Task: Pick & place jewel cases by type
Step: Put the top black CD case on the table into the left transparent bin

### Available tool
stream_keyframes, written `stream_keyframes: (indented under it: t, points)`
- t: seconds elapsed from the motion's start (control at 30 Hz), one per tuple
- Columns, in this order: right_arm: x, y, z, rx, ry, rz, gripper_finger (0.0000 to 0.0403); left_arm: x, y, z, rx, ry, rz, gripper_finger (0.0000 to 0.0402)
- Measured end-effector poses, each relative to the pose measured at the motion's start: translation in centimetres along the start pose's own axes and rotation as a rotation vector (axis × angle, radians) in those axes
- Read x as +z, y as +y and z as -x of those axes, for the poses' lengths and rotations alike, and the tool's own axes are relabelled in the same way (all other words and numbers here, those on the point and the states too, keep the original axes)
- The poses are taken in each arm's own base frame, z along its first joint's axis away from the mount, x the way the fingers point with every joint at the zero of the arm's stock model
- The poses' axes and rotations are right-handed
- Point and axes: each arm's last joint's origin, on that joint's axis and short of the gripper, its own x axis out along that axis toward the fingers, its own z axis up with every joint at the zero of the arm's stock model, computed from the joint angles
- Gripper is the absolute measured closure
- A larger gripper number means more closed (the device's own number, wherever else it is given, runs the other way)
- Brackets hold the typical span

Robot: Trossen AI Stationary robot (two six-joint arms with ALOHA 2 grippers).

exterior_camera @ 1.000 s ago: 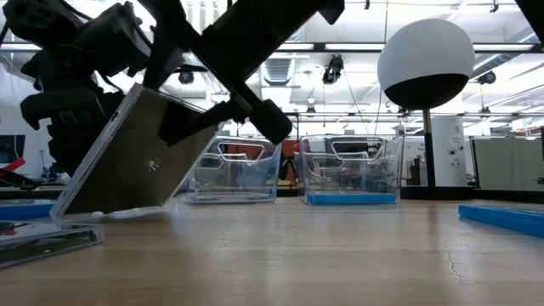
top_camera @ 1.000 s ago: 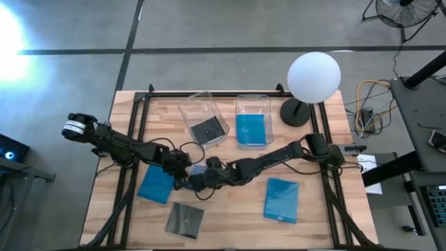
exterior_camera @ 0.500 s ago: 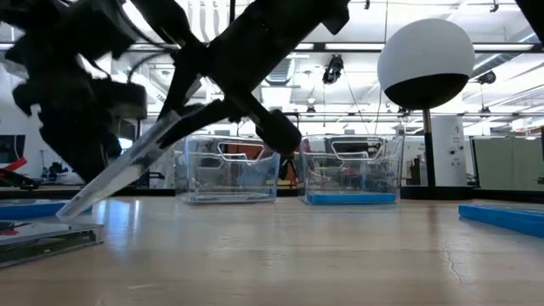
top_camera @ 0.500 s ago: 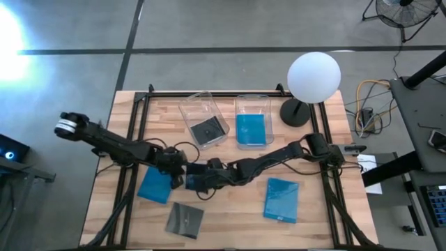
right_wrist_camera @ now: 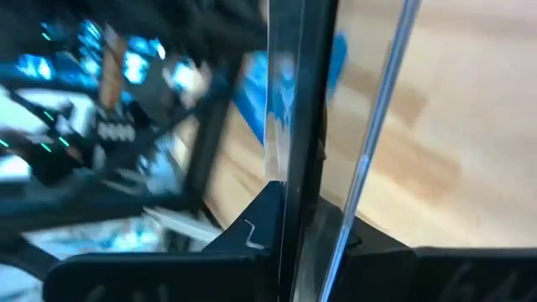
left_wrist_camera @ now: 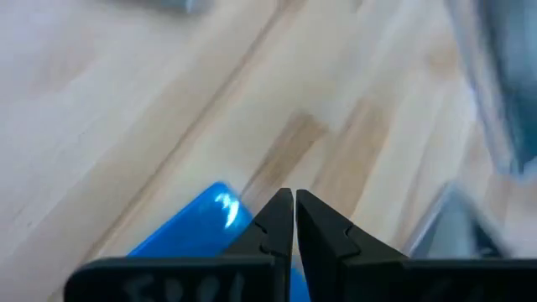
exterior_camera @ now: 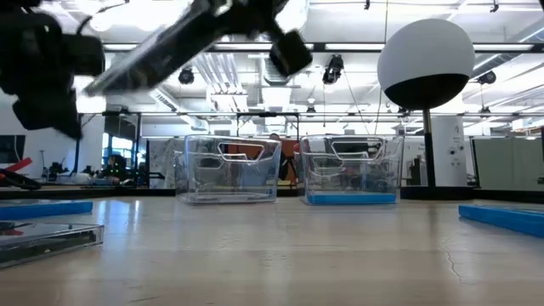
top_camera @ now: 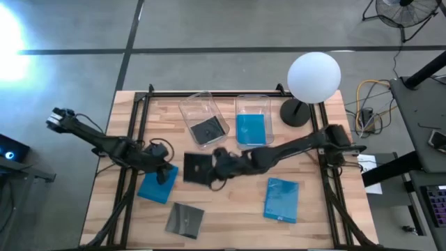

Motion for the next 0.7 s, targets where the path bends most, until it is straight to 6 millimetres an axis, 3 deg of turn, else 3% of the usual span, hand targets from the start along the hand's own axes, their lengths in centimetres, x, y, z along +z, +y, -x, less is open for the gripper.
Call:
stream_keyframes:
  t: [0.13, 0.3, 0.53, 0.7]
  points:
    - [3.6, 1.1, 2.5, 0.042, -0.148, -0.026, 0.0375, 0.3, 0.1, 1.1, -0.027, -0.115, 0.082, 0.0401]
    - [8.0, 0.5, 2.8, 0.023, -0.362, -0.149, 0.0375, 1.0, 0.0, 1.9, -0.067, -0.245, 0.136, 0.0401]
    - [12.0, -2.8, -0.2, -0.038, -0.586, -0.454, 0.0374, 1.7, -0.6, 2.2, -0.112, -0.353, 0.170, 0.0401]
    - [13.7, -5.8, -3.5, -0.036, -0.586, -0.704, 0.0374, 1.8, -0.7, 2.2, -0.111, -0.363, 0.143, 0.0401]
